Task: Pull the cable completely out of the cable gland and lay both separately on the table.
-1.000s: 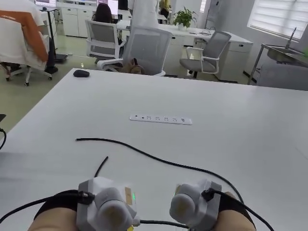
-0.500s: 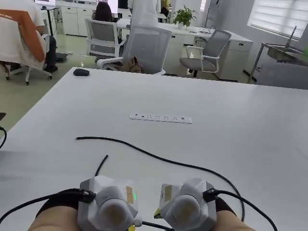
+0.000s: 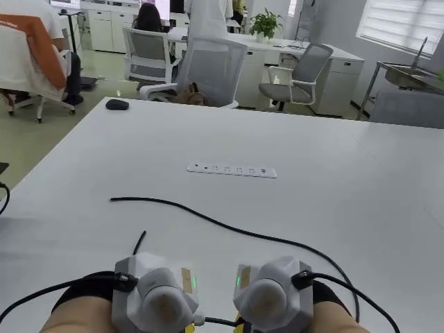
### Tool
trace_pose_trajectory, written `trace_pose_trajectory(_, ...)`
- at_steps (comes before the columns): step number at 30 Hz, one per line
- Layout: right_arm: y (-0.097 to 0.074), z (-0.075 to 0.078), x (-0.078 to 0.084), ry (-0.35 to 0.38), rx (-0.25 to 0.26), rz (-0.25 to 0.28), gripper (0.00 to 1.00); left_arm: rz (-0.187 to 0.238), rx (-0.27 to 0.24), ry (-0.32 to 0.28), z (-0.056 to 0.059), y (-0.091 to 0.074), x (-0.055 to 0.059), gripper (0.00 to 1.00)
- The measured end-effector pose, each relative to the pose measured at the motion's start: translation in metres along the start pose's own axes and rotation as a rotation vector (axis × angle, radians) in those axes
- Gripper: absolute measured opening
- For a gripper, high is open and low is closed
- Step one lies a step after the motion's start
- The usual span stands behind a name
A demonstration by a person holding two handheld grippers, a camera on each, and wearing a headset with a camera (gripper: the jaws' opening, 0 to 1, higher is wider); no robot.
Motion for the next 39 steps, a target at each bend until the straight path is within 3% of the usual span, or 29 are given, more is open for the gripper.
trace_pose_trajectory(5,-0.001,0.009,0.023,0.054,0.04,-0.108,0.03,0.0,0.002,-0.001,0.0,0.001,0.0,0.17)
trace_pose_trajectory(10,-0.004,0.014,0.04,0.123,0.067,-0.174,0.04,-0.002,0.005,-0.001,0.001,0.001,0.0,0.17)
trace_pose_trajectory(14,-0.011,0.021,0.061,0.201,0.112,-0.267,0.05,-0.004,0.004,0.0,0.002,0.0,0.0,0.17)
trace_pose_trajectory(18,-0.014,0.023,0.067,0.233,0.123,-0.281,0.06,-0.002,0.003,-0.003,0.001,0.0,0.0,0.17)
trace_pose_trajectory(22,-0.008,0.017,0.051,0.226,0.094,-0.203,0.22,-0.005,0.001,-0.004,0.001,-0.001,0.0,0.17)
trace_pose_trajectory(24,-0.004,0.012,0.043,0.213,0.057,-0.162,0.24,-0.006,0.004,-0.003,0.001,0.0,0.001,0.17)
trace_pose_trajectory(26,-0.003,0.012,0.035,0.186,0.053,-0.126,0.27,-0.006,0.008,0.002,0.002,0.0,0.001,0.17)
trace_pose_trajectory(28,-0.002,0.014,0.023,0.108,0.059,-0.09,0.28,-0.007,0.005,0.006,0.001,0.001,0.001,0.17)
trace_pose_trajectory(29,-0.002,0.011,0.018,0.112,0.052,-0.068,0.28,-0.005,0.004,0.003,0.001,0.001,0.001,0.17)
trace_pose_trajectory(32,-0.003,0.002,-0.01,0.053,0.009,0.067,0.26,-0.004,0.01,0.003,0.002,0.001,0.001,0.17)
trace_pose_trajectory(33,-0.006,-0.001,-0.021,-0.021,0.017,0.088,0.25,-0.005,0.013,0.009,0.003,0.001,0.001,0.17)
trace_pose_trajectory(36,-0.006,-0.009,-0.034,-0.075,0.001,0.142,0.21,-0.006,0.019,0.015,0.005,0.003,0.002,0.17)
trace_pose_trajectory(39,-0.007,-0.01,-0.035,-0.087,-0.001,0.146,0.19,-0.004,0.022,0.017,0.005,0.005,0.002,0.17)
Point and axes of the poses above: the centre of the closed fingertips' face, and the gripper's own axes: y roughly forward along the fingers, z roughly to its right, x roughly out of its underside, the point moved 3 cm from there along -y, roughly backward along the fingers, and after that the axes turned 10 degrees about -x, right-handed, at the moved point
